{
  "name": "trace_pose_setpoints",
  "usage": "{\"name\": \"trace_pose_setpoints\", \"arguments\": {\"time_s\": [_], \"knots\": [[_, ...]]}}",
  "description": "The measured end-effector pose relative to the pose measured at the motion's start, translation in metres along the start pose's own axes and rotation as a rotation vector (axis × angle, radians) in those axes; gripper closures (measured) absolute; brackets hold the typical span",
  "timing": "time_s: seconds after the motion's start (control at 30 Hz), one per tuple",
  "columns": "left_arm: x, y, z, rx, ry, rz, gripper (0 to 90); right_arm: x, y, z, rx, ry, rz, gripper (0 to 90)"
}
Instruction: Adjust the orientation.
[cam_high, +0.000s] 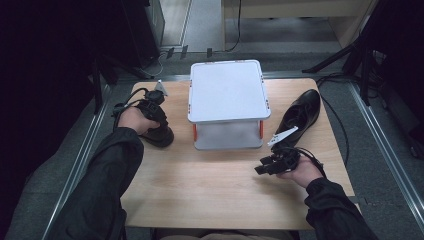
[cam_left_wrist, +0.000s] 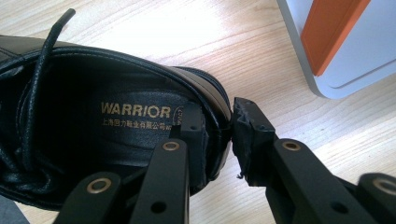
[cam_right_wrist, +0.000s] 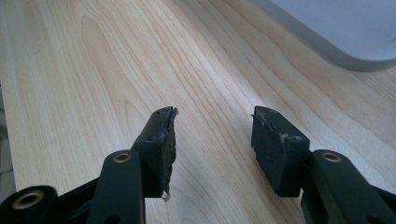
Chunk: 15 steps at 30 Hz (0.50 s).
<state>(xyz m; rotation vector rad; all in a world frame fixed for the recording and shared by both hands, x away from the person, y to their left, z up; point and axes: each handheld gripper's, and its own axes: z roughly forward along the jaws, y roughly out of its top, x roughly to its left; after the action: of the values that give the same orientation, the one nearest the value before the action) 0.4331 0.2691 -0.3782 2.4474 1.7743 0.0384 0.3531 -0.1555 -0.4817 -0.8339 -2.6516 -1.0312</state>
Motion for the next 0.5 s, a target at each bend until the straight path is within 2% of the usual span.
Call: {"name": "trace_pose_setpoints", "arguments": {"time_s": [0.07, 0.23, 0.33, 0.37, 0.4, 0.5], "knots": [[0.001, -0.003, -0.003, 0.014, -0.009, -0.008, 78.8, 0.001, 0.003, 0.002, 0.005, 0.003, -0.011, 50.5], [0.007, -0.011, -0.011, 0.014, -0.03, -0.012, 79.2, 0.004, 0.009, 0.008, 0.016, 0.024, -0.032, 50.5], [0.013, -0.022, -0.017, 0.021, -0.05, 0.006, 79.3, 0.004, 0.012, 0.012, 0.027, 0.033, -0.04, 50.6], [0.017, -0.03, -0.02, 0.021, -0.065, 0.017, 79.4, 0.004, 0.013, 0.013, 0.033, 0.035, -0.041, 50.6], [0.017, -0.03, -0.02, 0.021, -0.065, 0.017, 79.7, 0.004, 0.013, 0.013, 0.033, 0.035, -0.041, 50.6], [0.024, -0.045, -0.024, 0.03, -0.08, 0.023, 80.3, 0.005, 0.015, 0.016, 0.04, 0.042, -0.048, 50.6]]}}
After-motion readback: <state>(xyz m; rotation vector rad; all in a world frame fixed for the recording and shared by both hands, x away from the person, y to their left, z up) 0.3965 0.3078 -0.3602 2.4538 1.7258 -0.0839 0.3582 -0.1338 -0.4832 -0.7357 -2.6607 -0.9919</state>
